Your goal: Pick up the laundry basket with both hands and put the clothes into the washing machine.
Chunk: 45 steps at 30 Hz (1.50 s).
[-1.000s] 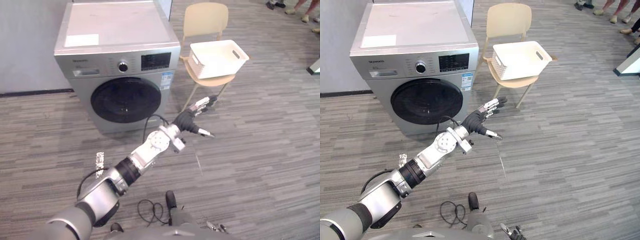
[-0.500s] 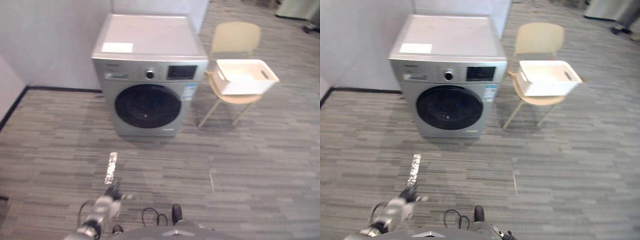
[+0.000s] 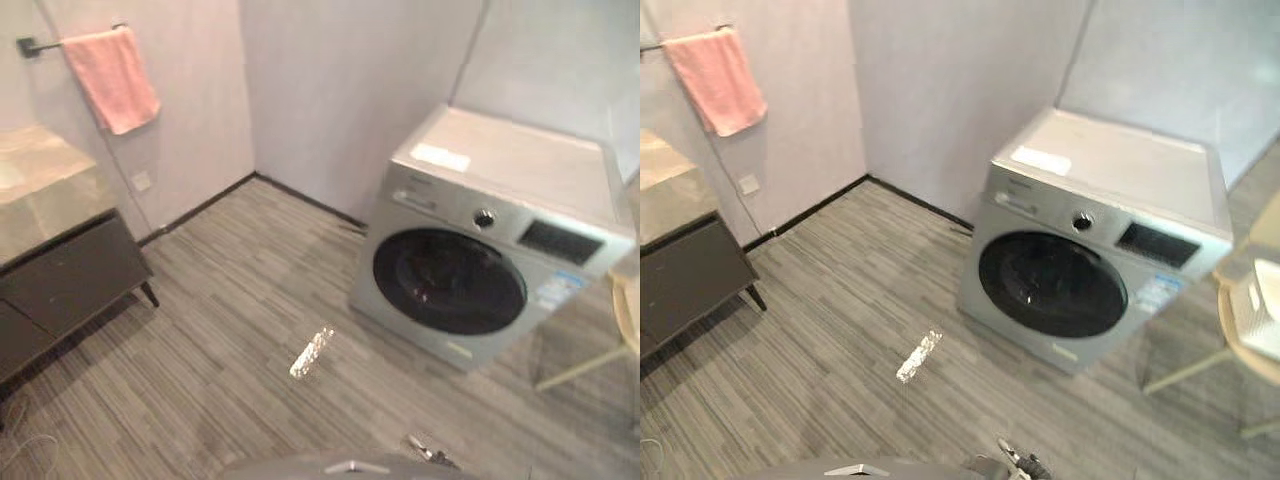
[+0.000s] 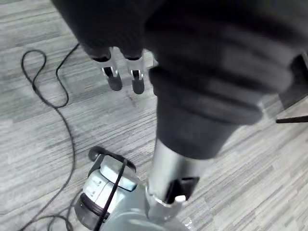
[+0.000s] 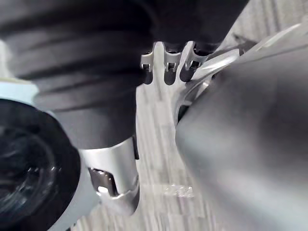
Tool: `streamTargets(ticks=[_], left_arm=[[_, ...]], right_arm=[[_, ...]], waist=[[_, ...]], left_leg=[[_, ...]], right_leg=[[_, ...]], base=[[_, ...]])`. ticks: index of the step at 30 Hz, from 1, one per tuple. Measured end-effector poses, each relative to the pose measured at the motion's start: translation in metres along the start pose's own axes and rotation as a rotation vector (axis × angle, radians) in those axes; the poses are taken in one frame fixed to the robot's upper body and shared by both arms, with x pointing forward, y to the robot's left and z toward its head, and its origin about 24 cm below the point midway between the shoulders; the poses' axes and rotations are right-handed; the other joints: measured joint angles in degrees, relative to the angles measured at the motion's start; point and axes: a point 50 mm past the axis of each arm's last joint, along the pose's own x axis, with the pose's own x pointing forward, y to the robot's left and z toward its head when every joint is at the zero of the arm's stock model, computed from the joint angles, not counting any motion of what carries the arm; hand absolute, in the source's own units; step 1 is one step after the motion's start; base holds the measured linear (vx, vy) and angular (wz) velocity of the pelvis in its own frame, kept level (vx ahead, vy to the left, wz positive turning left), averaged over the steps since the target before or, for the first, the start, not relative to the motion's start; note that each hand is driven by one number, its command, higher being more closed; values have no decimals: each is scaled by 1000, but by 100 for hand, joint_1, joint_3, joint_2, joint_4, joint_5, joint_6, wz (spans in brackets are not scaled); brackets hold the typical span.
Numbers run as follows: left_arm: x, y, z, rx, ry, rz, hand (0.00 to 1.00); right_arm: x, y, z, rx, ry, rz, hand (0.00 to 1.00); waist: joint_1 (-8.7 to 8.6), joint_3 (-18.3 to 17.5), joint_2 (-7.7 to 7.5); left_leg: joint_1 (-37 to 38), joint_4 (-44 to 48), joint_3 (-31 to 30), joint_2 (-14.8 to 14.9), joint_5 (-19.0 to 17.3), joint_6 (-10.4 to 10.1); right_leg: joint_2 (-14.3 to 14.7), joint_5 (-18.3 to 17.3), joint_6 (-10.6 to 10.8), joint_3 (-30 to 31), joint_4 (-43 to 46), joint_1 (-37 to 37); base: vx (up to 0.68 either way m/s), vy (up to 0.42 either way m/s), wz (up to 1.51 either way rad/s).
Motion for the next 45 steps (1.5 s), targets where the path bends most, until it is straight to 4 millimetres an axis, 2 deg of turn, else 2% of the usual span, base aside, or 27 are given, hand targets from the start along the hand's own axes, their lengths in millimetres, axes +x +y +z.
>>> streamTargets(ticks=[2, 3, 4, 6, 8, 10, 12, 13, 14, 15, 16, 17, 18, 20, 22, 24, 25, 26, 27, 29, 31, 33, 34, 35, 37, 41, 45], left_arm=[[1, -5, 4, -18, -12, -12, 0], [1, -8, 7, -34, -17, -13, 0], [2, -9, 8, -36, -23, -15, 0], [3, -18, 25, -43, -76, -31, 0], [4, -26, 40, -44, -131, -44, 0], [4, -32, 55, -48, -187, -61, 0], [3, -39, 66, -46, -224, -79, 0], [3, -40, 64, -51, -226, -76, 0], [2, -43, 63, -62, -222, -83, 0], [2, -44, 64, -63, -225, -85, 0], [3, -47, 64, -61, -213, -91, 0], [3, -47, 61, -56, -202, -92, 0], [3, -47, 61, -56, -202, -92, 0], [3, -47, 56, -70, -186, -83, 0], [3, -47, 54, -84, -179, -82, 0], [3, -49, 50, -73, -162, -85, 0], [3, -49, 47, -68, -150, -87, 0], [3, -50, 37, -74, -110, -87, 0], [3, -44, 29, -99, -76, -69, 0], [3, -32, 24, -135, -68, -32, 0], [4, -24, 24, -137, -68, -13, 0], [3, -26, 23, -128, -65, -19, 0], [4, -29, 29, -101, -80, -33, 0], [4, -30, 35, -74, -101, -42, 0], [5, -31, 43, -54, -128, -47, 0], [4, -40, 59, -43, -178, -74, 0], [4, -42, 60, -38, -187, -81, 0]], right_arm=[[0, 12, -6, 20, 14, 26, 0], [0, 13, -8, 34, 16, 25, 0], [0, 11, -7, 42, 15, 19, 0], [-1, 3, -11, 91, 20, -11, 0], [-2, 0, -13, 94, 23, -21, 0], [-4, -7, -19, 93, 40, -39, 0], [-6, -12, -24, 87, 67, -55, 0], [-6, -14, -26, 72, 78, -58, 0], [-6, -20, -21, 48, 72, -68, 0], [-6, -20, -20, 37, 74, -69, 0], [-6, -24, -17, 15, 70, -76, 0], [-5, -25, -15, 12, 68, -79, 0], [-5, -25, -15, 12, 68, -80, 0], [-4, -28, -5, 20, 43, -93, 0], [-1, -22, 4, 37, 14, -82, 0], [1, -13, 12, 49, -14, -57, 0], [2, -11, 15, 52, -20, -54, 0], [3, -7, 18, 52, -27, -45, 0], [4, 3, 17, 61, -25, -21, 0], [4, 15, 4, 49, 5, 7, 0], [3, 18, -1, 30, 23, 19, 0], [3, 17, 0, 13, 16, 25, 0], [2, 13, -1, 6, 17, 18, 0], [1, 9, -6, -3, 28, 5, 0], [0, 5, -10, -12, 39, -4, 0], [-1, 2, -10, 1, 29, -10, 0], [-2, 1, -13, 22, 37, -19, 0]], waist=[[19, 63, -116], [-9, 64, -106], [-22, 67, -98], [-72, 97, -64], [-111, 95, -64], [-145, 87, -74], [-146, 70, -67], [-118, -30, -42], [-145, -63, 122], [-144, -32, 157], [-62, 134, 210], [17, 184, 239], [19, 185, 239], [87, 264, 270], [79, 286, 309], [87, 332, 367], [101, 347, 417], [159, 364, 548], [205, 407, 494], [211, 446, 154], [228, 381, -31], [206, 383, 27], [186, 377, 54], [126, 392, 90], [83, 333, -2], [37, 287, 11], [33, 222, 16]], left_leg=[[1, -3, -166, 27, -2, 33], [5, -23, -274, 27, -8, 51], [23, -30, -314, 23, -14, 50], [19, -23, -541, -2, -134, -11], [45, 109, -776, 2, -332, -80], [46, 317, -1121, 34, -566, -164], [14, 525, -1338, 221, -822, -294], [22, 752, -1393, 452, -880, -440], [-514, 1718, -1401, 548, -702, -392], [-759, 2266, -1392, 554, -493, -417], [-1266, 3444, -1107, 741, 59, -434], [-1427, 3964, -690, 928, 73, -423], [-1434, 3974, -676, 933, 73, -424], [-1742, 4528, 759, 1335, 11, -504], [-1818, 4116, 1223, 1282, -42, -578], [-1636, 2049, 1496, 759, -32, -721], [-1480, 1297, 1550, 635, 113, -662], [-1245, 360, 1557, 576, 477, -260], [-1097, 165, 1552, 482, 781, 175], [-875, -56, 1560, 218, 732, 273], [-704, -195, 1541, -27, 595, 314], [-537, -368, 1469, -52, 580, 337], [-363, -441, 1339, -75, 567, 357], [-224, -465, 1167, -111, 532, 376], [27, -547, 911, -149, 515, 339], [207, -603, 230, -212, 468, 299], [289, -589, -243, -151, 370, 124]], right_leg=[[393, -663, 338, 182, 40, -385], [623, -829, 490, 257, -625, -450], [719, -851, 548, 335, -1093, -450], [959, -679, 762, 931, -2973, -274], [1027, -553, 816, 1227, -3496, -167], [1105, -554, 816, 1280, -3351, -107], [1347, -684, 626, 1131, -3109, 1], [1587, -676, 821, 1037, -3085, 98], [1795, -840, 629, 750, -3019, 157], [1838, -869, 595, 619, -3017, 251], [1969, -893, 461, 348, -3174, 710], [2034, -919, 376, 291, -3290, 986], [2035, -920, 374, 289, -3293, 1000], [2015, -934, 332, -84, -3823, 1813], [2038, -941, 333, -230, -4068, 2042], [2050, -996, 269, -419, -4282, 2110], [2092, -1010, 262, -448, -4314, 2112], [2230, -1084, 259, -455, -4316, 2104], [2182, -1235, 290, -436, -4172, 2135], [1950, -1578, 290, -446, -3898, 2124], [1707, -1792, 378, -431, -3275, 2010], [1597, -1718, 488, -268, -2041, 1524], [1529, -1514, 786, -10, -869, 1063], [1507, -1422, 942, 208, -73, 776], [1413, -1439, 928, 203, 393, 611], [1087, -1575, 853, 265, -100, 386], [1242, -1427, 775, 1150, -2051, 545]], base=[[82, 13, 39], [120, -26, 51], [175, -52, 59], [170, -80, 64], [189, -195, 75], [263, -319, 91], [300, -403, 70], [393, -435, 63], [477, -527, 65], [464, -478, 77], [411, -469, 51], [315, -347, 34], [225, -253, 23], [255, -254, 50], [176, -122, 44], [172, -4, 45], [187, 41, 27], [139, 55, 8], [147, 65, 5], [124, 57, 20], [206, 74, 15], [145, 82, 22], [207, 105, 60], [240, 93, 67], [214, 44, 67], [184, -16, 92], [146, -128, 65]])
